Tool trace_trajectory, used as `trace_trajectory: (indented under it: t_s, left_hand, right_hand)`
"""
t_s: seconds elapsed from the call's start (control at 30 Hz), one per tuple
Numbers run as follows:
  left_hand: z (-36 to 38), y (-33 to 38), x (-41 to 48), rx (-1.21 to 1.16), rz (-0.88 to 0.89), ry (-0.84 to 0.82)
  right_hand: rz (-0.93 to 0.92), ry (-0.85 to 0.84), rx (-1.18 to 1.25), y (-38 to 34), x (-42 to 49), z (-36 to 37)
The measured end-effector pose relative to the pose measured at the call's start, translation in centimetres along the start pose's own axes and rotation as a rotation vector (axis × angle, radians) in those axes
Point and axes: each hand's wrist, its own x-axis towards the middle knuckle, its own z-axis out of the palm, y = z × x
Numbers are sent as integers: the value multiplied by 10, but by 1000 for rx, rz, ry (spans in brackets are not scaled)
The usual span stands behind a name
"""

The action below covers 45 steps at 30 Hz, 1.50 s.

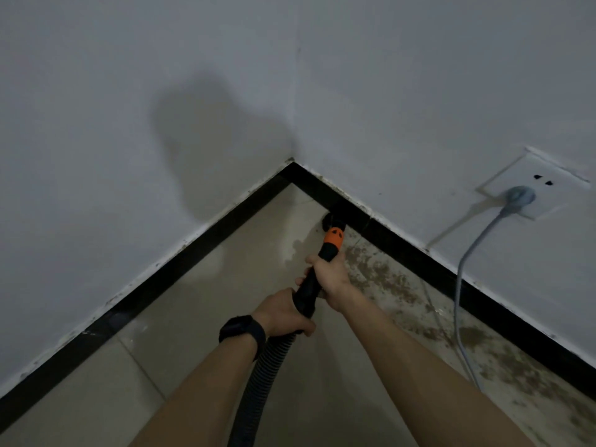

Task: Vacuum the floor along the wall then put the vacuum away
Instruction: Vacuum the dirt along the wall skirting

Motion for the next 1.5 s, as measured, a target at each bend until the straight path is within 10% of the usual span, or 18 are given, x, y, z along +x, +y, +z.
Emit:
trace_trajectory:
  t_s: [1.5]
  left_hand:
    - [-12, -130, -85, 875, -276, -404]
  right_hand:
    - [151, 170, 471, 174, -95, 61]
